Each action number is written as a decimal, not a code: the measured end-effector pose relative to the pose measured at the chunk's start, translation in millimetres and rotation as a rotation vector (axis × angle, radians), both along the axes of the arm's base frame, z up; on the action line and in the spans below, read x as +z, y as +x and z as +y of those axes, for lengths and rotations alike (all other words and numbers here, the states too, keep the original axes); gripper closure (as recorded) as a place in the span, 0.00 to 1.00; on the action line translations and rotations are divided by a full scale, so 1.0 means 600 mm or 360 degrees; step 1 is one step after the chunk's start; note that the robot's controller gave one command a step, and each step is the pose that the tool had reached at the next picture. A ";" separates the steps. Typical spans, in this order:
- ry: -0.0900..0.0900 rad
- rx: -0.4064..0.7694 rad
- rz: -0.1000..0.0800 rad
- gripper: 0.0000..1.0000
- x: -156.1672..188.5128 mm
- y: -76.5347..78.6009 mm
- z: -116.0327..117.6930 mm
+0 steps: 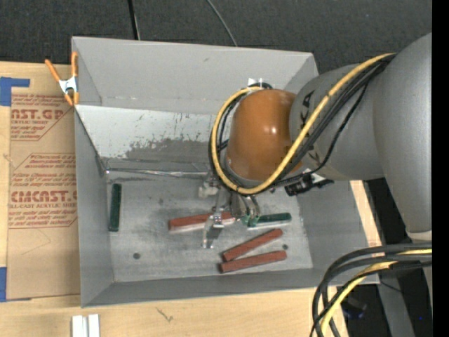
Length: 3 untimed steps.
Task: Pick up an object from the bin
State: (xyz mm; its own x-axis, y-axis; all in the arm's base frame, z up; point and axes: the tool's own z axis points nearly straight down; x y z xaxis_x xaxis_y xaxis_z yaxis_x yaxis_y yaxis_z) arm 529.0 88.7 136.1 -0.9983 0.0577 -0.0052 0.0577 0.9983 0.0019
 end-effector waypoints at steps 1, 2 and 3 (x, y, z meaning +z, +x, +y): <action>0.0006 -0.0207 -0.0024 1.00 -0.098 -0.006 -0.005; 0.0006 -0.0206 -0.0024 1.00 -0.098 -0.006 -0.005; 0.0000 -0.0152 0.0007 1.00 0.098 -0.029 -0.001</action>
Offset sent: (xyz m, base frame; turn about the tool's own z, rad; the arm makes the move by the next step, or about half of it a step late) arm 0.0000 0.0000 0.0000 0.0000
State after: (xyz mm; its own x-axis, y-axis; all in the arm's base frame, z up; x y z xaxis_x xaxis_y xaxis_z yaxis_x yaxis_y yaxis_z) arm 511.8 87.9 195.1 -0.9883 0.1526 -0.0007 0.1526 0.9883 0.0011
